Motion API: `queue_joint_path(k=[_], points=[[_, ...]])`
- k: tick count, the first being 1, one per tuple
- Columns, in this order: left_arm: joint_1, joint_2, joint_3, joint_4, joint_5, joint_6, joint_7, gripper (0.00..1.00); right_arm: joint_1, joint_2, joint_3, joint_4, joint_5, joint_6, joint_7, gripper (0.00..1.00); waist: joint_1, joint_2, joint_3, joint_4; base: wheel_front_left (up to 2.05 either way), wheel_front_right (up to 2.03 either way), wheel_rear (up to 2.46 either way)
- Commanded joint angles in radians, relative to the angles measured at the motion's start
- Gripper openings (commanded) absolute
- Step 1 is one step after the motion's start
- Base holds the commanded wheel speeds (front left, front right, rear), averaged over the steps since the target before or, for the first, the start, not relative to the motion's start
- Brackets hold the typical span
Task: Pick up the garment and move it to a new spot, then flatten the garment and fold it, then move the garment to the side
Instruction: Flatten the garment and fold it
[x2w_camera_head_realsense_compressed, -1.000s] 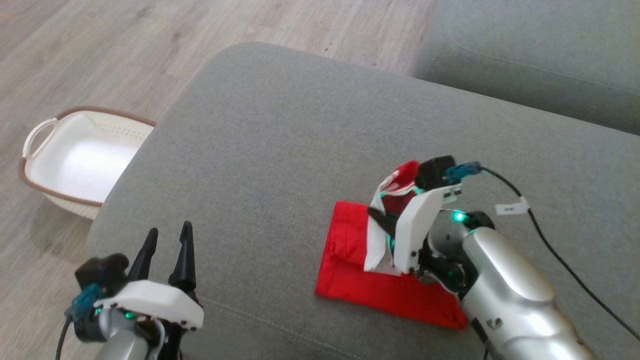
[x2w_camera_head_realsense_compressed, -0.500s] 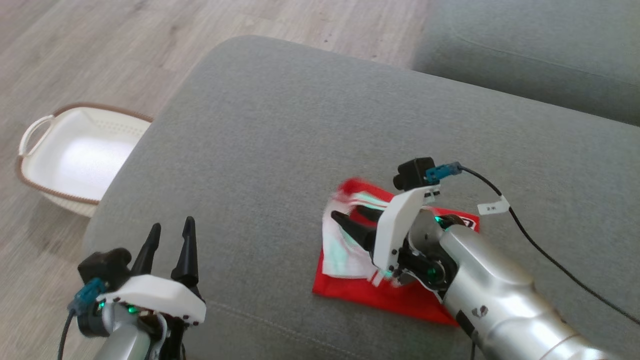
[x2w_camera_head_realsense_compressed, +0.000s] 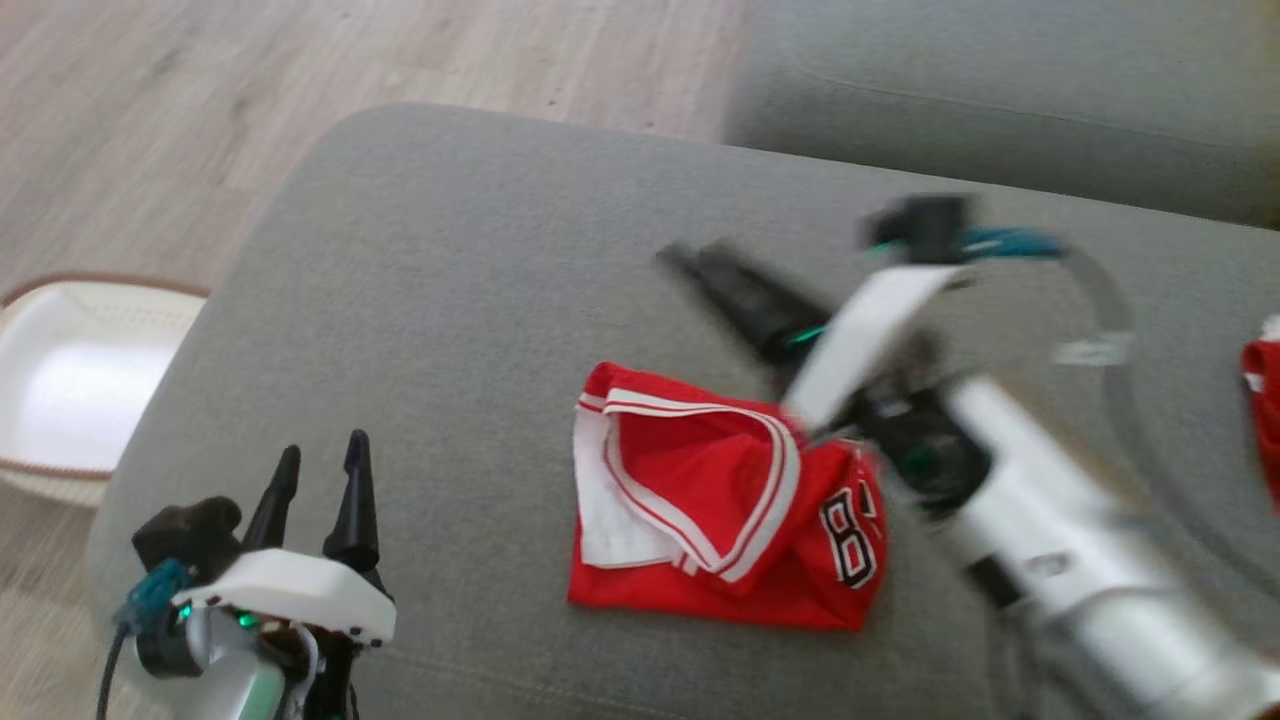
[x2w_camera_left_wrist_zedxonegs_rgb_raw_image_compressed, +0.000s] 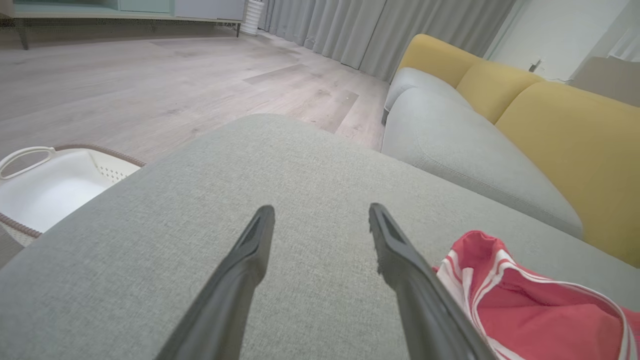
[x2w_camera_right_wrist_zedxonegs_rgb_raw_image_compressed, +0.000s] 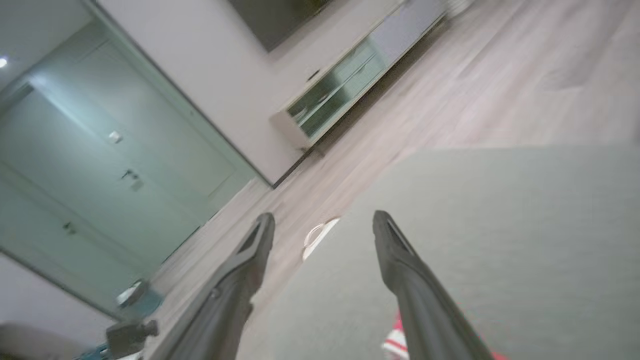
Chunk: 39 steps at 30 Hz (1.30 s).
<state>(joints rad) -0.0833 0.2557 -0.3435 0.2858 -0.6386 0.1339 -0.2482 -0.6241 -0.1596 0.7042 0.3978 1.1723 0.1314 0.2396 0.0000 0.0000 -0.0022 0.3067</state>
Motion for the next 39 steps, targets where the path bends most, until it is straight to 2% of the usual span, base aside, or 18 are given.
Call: queue_joint_path(k=[1,6,8,12,17,18,19,20,21,28,32,39], points=[[-0.031,0.027,0.047,-0.043,-0.003,0.006,-0.012,1.0,-0.006,-0.064,-0.039,-0.045,-0.027,-0.001,-0.057,1.0,0.0,0.0,-0.008,-0.027,0.0,0.0,0.0],[-0.016,0.027,0.066,-0.079,0.013,0.0,-0.013,1.0,0.054,-0.193,-0.126,-0.019,-0.178,-0.001,-0.226,1.0,0.0,0.0,-0.013,-0.063,0.0,0.0,0.0],[-0.01,0.025,0.078,-0.092,0.022,-0.001,-0.013,1.0,0.084,-0.215,-0.144,0.022,-0.257,-0.001,-0.267,1.0,0.0,0.0,-0.013,-0.073,0.0,0.0,0.0],[0.001,0.018,0.093,-0.106,0.039,-0.006,-0.013,1.0,0.139,-0.192,-0.173,0.089,-0.341,-0.001,-0.28,1.0,0.0,0.0,-0.012,-0.085,0.0,0.0,0.0],[0.007,0.013,0.094,-0.111,0.052,-0.012,-0.013,1.0,0.166,-0.137,-0.175,0.122,-0.403,-0.001,-0.238,1.0,0.0,0.0,-0.013,-0.084,0.0,0.0,0.0],[0.006,0.013,0.094,-0.11,0.053,-0.014,-0.013,1.0,0.165,-0.131,-0.17,0.132,-0.423,-0.001,-0.221,0.86,0.0,0.0,-0.013,-0.082,0.0,0.0,0.0],[0.004,0.013,0.093,-0.108,0.054,-0.017,-0.013,1.0,0.165,-0.124,-0.161,0.144,-0.444,-0.001,-0.197,0.36,0.0,0.0,-0.014,-0.078,0.0,0.0,0.0],[0.004,0.013,0.093,-0.108,0.054,-0.017,-0.013,1.0,0.165,-0.124,-0.161,0.144,-0.444,-0.001,-0.197,0.36,0.0,0.0,-0.014,-0.078,0.0,0.0,0.0],[0.002,0.014,0.092,-0.106,0.055,-0.019,-0.013,1.0,0.164,-0.116,-0.156,0.155,-0.462,-0.001,-0.178,0.0,0.0,0.0,-0.013,-0.072,0.0,0.0,0.0],[-0.008,0.001,0.089,-0.094,0.059,-0.025,-0.013,1.0,0.149,-0.043,-0.138,0.169,-0.535,-0.001,-0.103,0.0,0.0,0.0,0.002,-0.02,0.0,0.0,0.0],[-0.016,-0.008,0.087,-0.089,0.062,-0.027,-0.013,1.0,0.154,-0.023,-0.139,0.202,-0.56,-0.001,-0.042,0.0,0.0,0.0,0.011,0.016,0.0,0.0,0.0],[-0.023,-0.018,0.09,-0.073,0.064,-0.037,-0.013,1.0,0.184,0.024,-0.106,0.235,-0.544,-0.001,0.054,0.0,0.0,0.0,0.028,0.07,0.0,0.0,0.0]])
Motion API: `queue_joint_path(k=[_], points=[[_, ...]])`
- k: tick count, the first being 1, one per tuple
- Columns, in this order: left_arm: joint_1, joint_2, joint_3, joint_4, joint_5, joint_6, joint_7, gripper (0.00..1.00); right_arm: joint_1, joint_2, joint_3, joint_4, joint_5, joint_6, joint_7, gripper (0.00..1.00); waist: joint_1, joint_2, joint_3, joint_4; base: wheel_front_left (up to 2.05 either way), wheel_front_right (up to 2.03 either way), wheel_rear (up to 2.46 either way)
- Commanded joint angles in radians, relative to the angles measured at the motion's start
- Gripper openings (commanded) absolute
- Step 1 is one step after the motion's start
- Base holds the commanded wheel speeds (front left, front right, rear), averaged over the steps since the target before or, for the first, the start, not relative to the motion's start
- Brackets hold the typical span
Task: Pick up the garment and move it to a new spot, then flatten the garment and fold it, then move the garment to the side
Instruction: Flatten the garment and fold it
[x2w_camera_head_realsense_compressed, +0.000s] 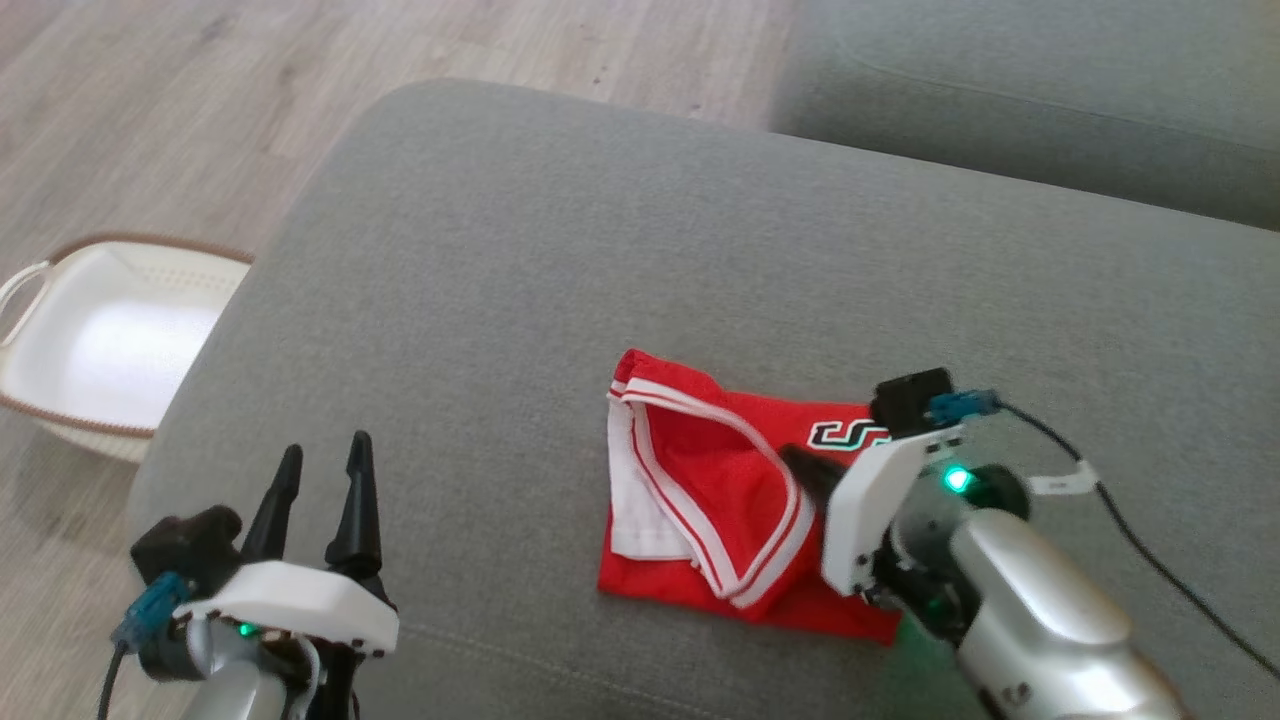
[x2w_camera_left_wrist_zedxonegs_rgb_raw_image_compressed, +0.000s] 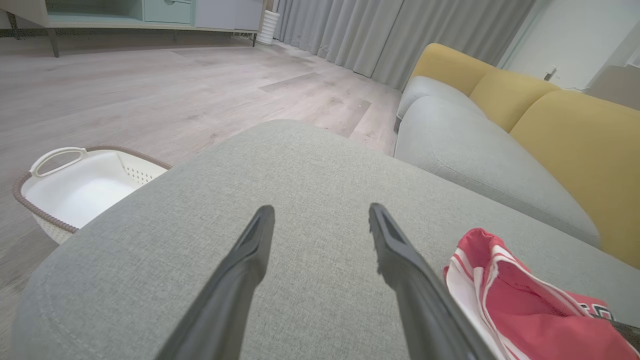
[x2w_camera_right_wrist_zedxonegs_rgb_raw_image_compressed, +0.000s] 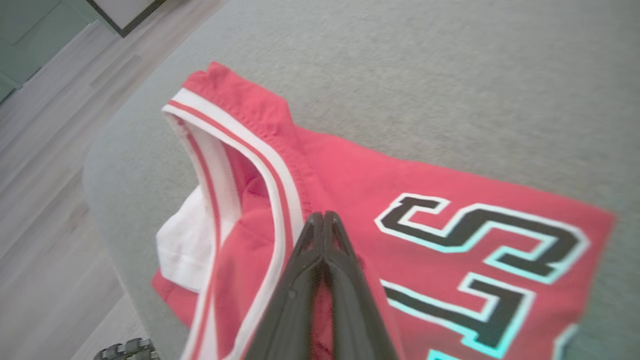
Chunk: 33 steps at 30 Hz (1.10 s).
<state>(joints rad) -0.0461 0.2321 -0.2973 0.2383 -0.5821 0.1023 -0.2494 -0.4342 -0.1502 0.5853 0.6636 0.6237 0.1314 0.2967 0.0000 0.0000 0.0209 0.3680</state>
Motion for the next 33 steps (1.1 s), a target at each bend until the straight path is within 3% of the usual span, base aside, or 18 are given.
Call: queue_joint_path(k=[1,8,13,15,16,17,18,25,33], points=[[-0.061,0.004,0.044,-0.023,0.008,-0.007,-0.012,1.0,-0.001,0.023,0.021,-0.032,0.013,-0.001,0.004,0.0,0.0,0.0,0.007,0.014,0.0,0.0,0.0],[-0.071,-0.001,0.05,-0.014,0.014,-0.012,-0.012,1.0,0.009,0.079,0.106,-0.034,0.088,-0.001,0.025,0.0,0.0,0.0,0.018,0.032,0.0,0.0,0.0],[-0.08,-0.006,0.055,-0.011,0.019,-0.016,-0.012,1.0,-0.02,0.095,0.161,-0.048,0.145,-0.001,-0.055,0.0,0.0,0.0,0.025,0.023,0.0,0.0,0.0],[-0.082,-0.009,0.059,-0.012,0.022,-0.018,-0.012,1.0,-0.037,0.096,0.178,-0.064,0.161,-0.001,-0.107,0.17,0.0,0.0,0.026,0.013,0.0,0.0,0.0],[-0.082,-0.01,0.061,-0.013,0.023,-0.018,-0.012,1.0,-0.047,0.096,0.186,-0.074,0.167,-0.001,-0.134,0.36,0.0,0.0,0.026,0.006,0.0,0.0,0.0],[-0.081,-0.012,0.063,-0.014,0.024,-0.018,-0.012,1.0,-0.057,0.095,0.187,-0.085,0.175,-0.001,-0.167,0.8,0.0,0.0,0.026,-0.002,0.0,0.0,0.0],[-0.08,-0.013,0.066,-0.014,0.025,-0.019,-0.012,1.0,-0.064,0.09,0.184,-0.092,0.187,-0.001,-0.193,1.0,0.0,0.0,0.025,-0.009,0.0,0.0,0.0],[-0.071,-0.02,0.092,-0.034,0.04,-0.023,-0.012,1.0,-0.102,-0.018,0.136,-0.155,0.201,-0.001,-0.368,1.0,0.0,0.0,0.012,-0.076,0.0,0.0,0.0],[-0.045,-0.026,0.123,-0.056,0.057,-0.02,-0.012,1.0,-0.067,-0.125,0.043,-0.192,0.132,-0.001,-0.463,1.0,0.0,0.0,-0.002,-0.141,0.0,0.0,0.0]])
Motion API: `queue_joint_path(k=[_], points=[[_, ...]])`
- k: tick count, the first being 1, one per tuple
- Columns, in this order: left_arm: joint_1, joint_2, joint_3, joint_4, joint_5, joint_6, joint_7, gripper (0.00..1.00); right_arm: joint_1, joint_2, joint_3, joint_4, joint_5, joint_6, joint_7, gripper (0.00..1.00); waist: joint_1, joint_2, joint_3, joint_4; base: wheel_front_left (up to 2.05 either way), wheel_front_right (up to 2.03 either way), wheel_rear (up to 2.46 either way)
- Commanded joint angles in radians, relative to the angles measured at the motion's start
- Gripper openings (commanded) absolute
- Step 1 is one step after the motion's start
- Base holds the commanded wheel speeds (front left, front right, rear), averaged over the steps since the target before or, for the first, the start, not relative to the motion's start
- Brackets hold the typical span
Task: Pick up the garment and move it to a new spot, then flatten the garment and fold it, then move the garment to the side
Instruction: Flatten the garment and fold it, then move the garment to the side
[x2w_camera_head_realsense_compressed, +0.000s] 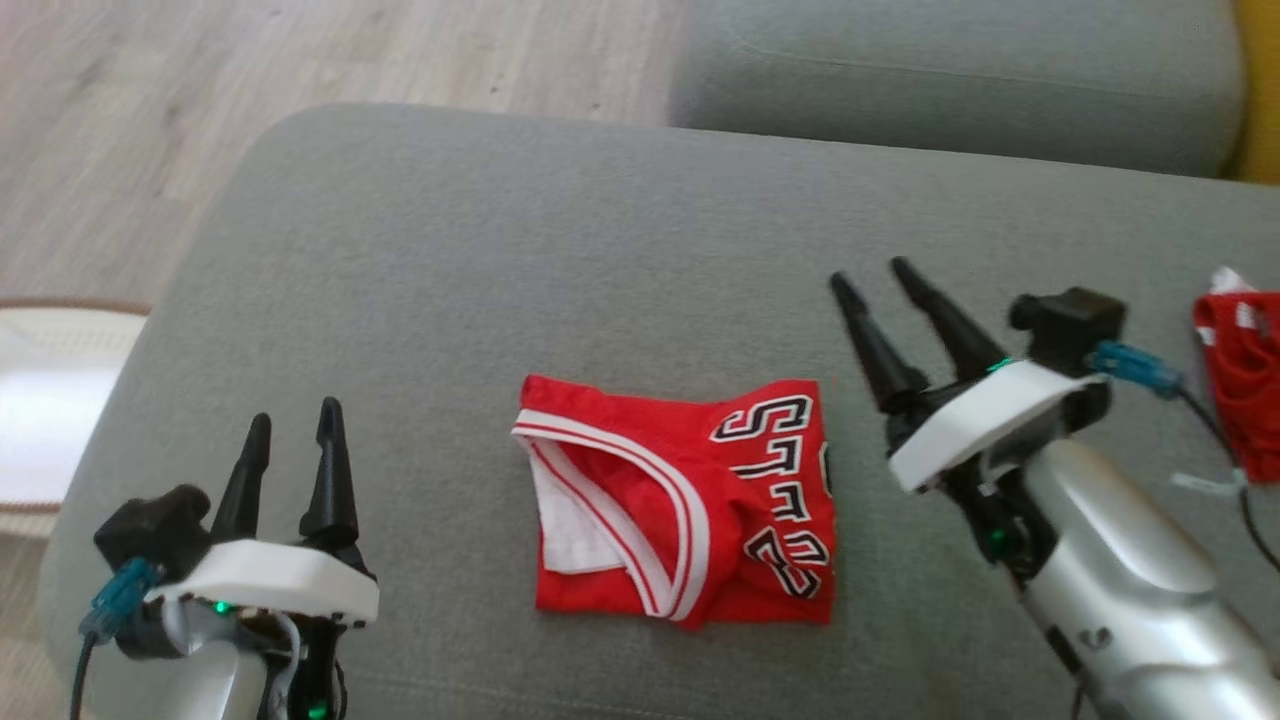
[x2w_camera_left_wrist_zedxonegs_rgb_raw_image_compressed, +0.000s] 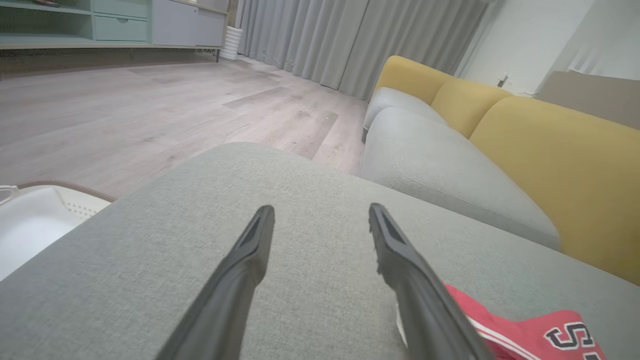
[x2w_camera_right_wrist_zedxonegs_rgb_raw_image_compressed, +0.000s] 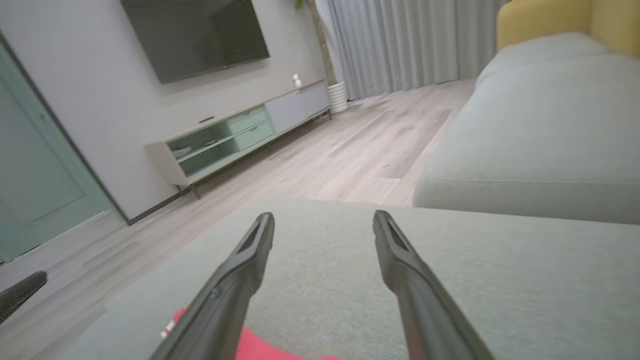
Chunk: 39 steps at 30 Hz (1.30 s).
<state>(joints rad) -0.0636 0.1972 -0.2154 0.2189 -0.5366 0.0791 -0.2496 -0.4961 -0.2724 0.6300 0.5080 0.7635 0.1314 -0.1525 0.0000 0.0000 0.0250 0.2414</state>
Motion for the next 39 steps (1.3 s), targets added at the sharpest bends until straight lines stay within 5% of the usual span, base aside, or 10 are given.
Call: queue_joint_path(k=[1,18,32,39], points=[[-0.023,0.008,0.044,-0.038,0.013,0.004,-0.012,1.0,0.007,-0.009,-0.018,-0.041,-0.018,-0.001,-0.019,1.0,0.0,0.0,-0.008,-0.024,0.0,0.0,0.0],[0.004,0.007,0.066,-0.056,0.029,-0.003,-0.012,1.0,0.187,0.02,-0.19,-0.082,-0.131,-0.001,0.08,1.0,0.0,0.0,-0.029,-0.093,0.0,0.0,0.0],[-0.025,-0.007,0.046,-0.045,0.038,-0.023,-0.012,1.0,0.137,0.055,-0.09,0.02,0.027,-0.001,0.528,1.0,0.0,0.0,0.012,-0.011,0.0,0.0,0.0],[-0.039,-0.015,0.042,-0.033,0.042,-0.033,-0.012,1.0,0.109,0.069,-0.088,0.072,0.065,-0.001,0.615,1.0,0.0,0.0,0.032,0.03,0.0,0.0,0.0]])
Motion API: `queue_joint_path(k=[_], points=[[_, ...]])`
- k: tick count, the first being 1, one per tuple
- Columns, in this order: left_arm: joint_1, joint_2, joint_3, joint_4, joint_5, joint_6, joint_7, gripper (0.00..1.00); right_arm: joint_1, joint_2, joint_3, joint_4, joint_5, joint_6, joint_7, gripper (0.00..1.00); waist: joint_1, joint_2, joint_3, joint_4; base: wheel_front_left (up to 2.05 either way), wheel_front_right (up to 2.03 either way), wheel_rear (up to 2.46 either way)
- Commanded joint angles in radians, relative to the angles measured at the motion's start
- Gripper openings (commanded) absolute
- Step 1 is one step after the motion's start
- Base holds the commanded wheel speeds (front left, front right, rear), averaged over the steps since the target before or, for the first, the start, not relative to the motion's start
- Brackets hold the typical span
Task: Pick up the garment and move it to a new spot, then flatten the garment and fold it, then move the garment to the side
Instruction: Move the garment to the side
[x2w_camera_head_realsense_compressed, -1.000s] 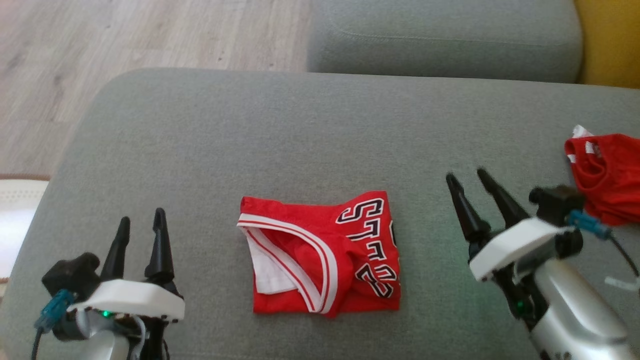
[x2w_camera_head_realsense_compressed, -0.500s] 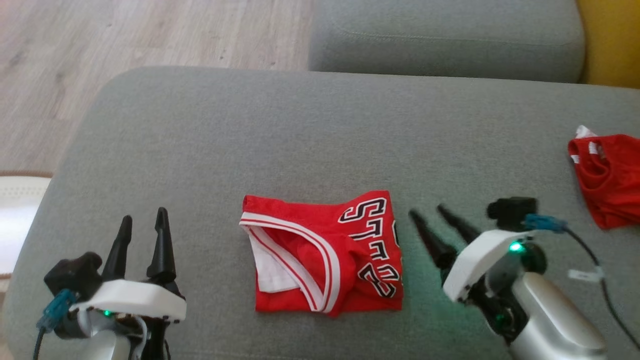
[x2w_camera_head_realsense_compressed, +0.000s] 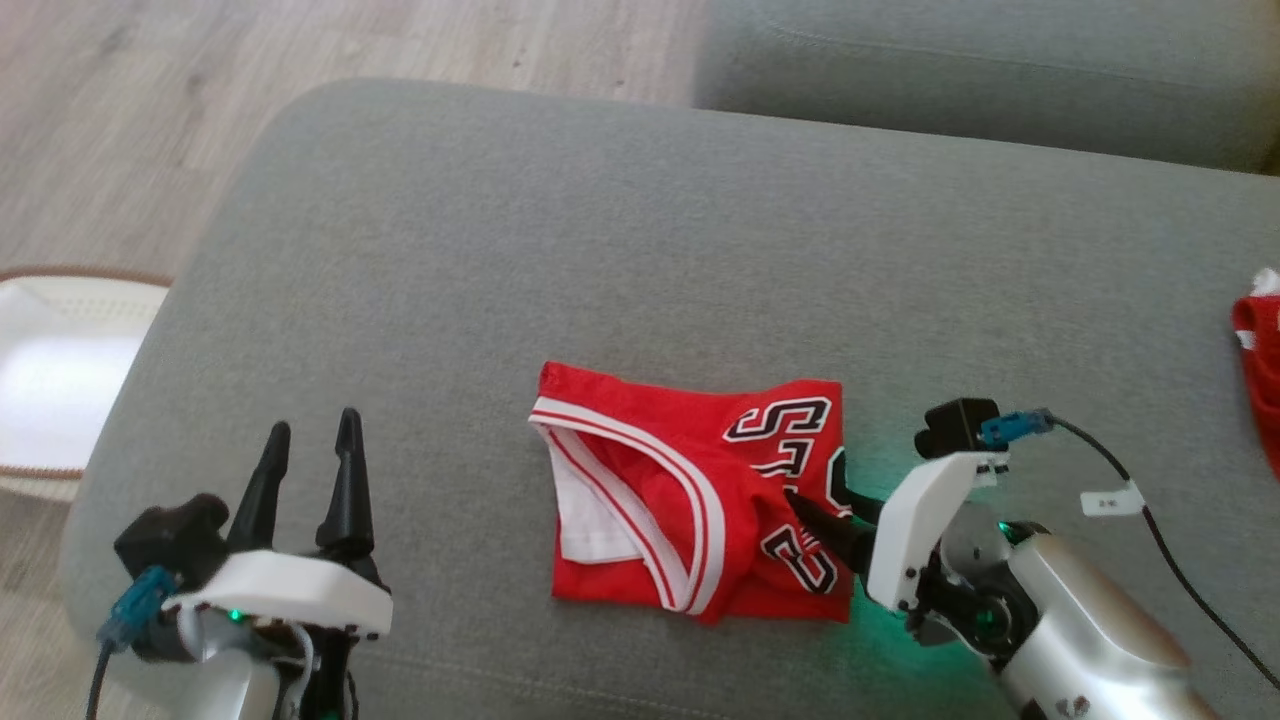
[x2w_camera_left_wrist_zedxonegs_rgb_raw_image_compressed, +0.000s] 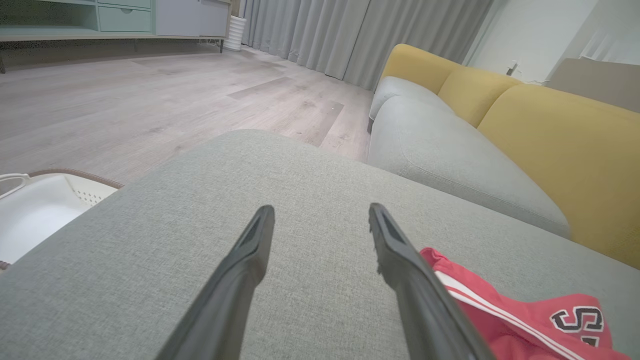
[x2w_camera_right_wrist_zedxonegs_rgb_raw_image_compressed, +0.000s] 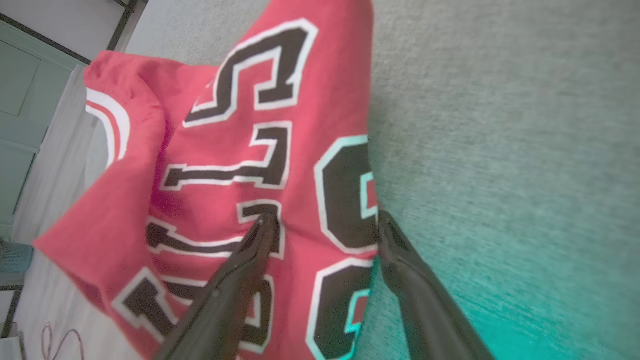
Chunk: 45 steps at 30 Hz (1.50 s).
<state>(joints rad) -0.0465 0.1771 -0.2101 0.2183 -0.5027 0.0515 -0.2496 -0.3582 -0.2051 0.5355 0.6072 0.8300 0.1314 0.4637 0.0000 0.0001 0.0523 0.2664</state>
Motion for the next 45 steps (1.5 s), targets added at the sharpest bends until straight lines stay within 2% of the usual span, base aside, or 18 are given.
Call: queue_joint_path(k=[1,3,4,5,6,10,14,26,35,45], points=[[-0.059,0.004,0.036,-0.03,0.01,-0.007,-0.012,1.0,-0.032,0.008,0.006,-0.022,0.01,-0.001,0.006,1.0,0.0,-0.0001,0.007,0.011,0.0,0.0,0.0],[-0.061,0.001,0.036,-0.026,0.012,-0.009,-0.012,1.0,-0.034,0.017,0.009,-0.018,0.04,-0.001,0.026,1.0,0.0,-0.0001,0.012,0.022,0.0,0.0,0.0],[-0.063,-0.001,0.035,-0.024,0.013,-0.01,-0.012,1.0,-0.038,0.014,0.015,-0.019,0.045,-0.001,0.027,0.78,0.0,-0.0001,0.014,0.026,0.0,0.0,0.0],[-0.064,-0.002,0.035,-0.023,0.013,-0.012,-0.012,1.0,-0.043,0.009,0.018,-0.019,0.044,-0.001,0.017,0.32,0.0,-0.0001,0.015,0.03,0.0,0.0,0.0],[-0.065,-0.003,0.036,-0.021,0.014,-0.013,-0.012,1.0,-0.047,0.003,0.019,-0.016,0.044,-0.001,0.007,0.0,0.0,-0.0001,0.016,0.033,0.0,0.0,0.0],[-0.067,-0.006,0.043,-0.014,0.017,-0.014,-0.012,1.0,-0.083,-0.02,0.024,-0.032,0.044,-0.001,-0.047,0.0,0.0,-0.0001,0.011,0.029,0.0,0.0,0.0],[-0.064,-0.012,0.043,-0.014,0.022,-0.02,-0.012,1.0,-0.145,-0.047,0.05,-0.074,0.046,-0.001,-0.047,0.0,0.0,-0.0001,-0.004,0.0,0.0,0.0,0.0],[-0.072,-0.045,0.028,-0.003,0.034,-0.043,-0.012,1.0,-0.418,-0.135,0.16,-0.222,0.101,-0.001,0.194,0.0,0.0,-0.0001,-0.015,-0.149,0.0,0.0,0.0],[-0.115,-0.058,0.038,0.001,0.045,-0.064,-0.012,1.0,-0.601,-0.15,0.081,-0.227,0.218,-0.001,0.316,0.0,0.0,-0.0001,0.07,-0.24,0.0,0.0,0.0],[-0.172,-0.056,0.045,0.008,0.068,-0.083,-0.012,1.0,-0.7,-0.226,-0.001,-0.105,0.184,-0.001,0.384,0.0,0.0,-0.0001,0.172,-0.299,0.0,0.0,0.0]])
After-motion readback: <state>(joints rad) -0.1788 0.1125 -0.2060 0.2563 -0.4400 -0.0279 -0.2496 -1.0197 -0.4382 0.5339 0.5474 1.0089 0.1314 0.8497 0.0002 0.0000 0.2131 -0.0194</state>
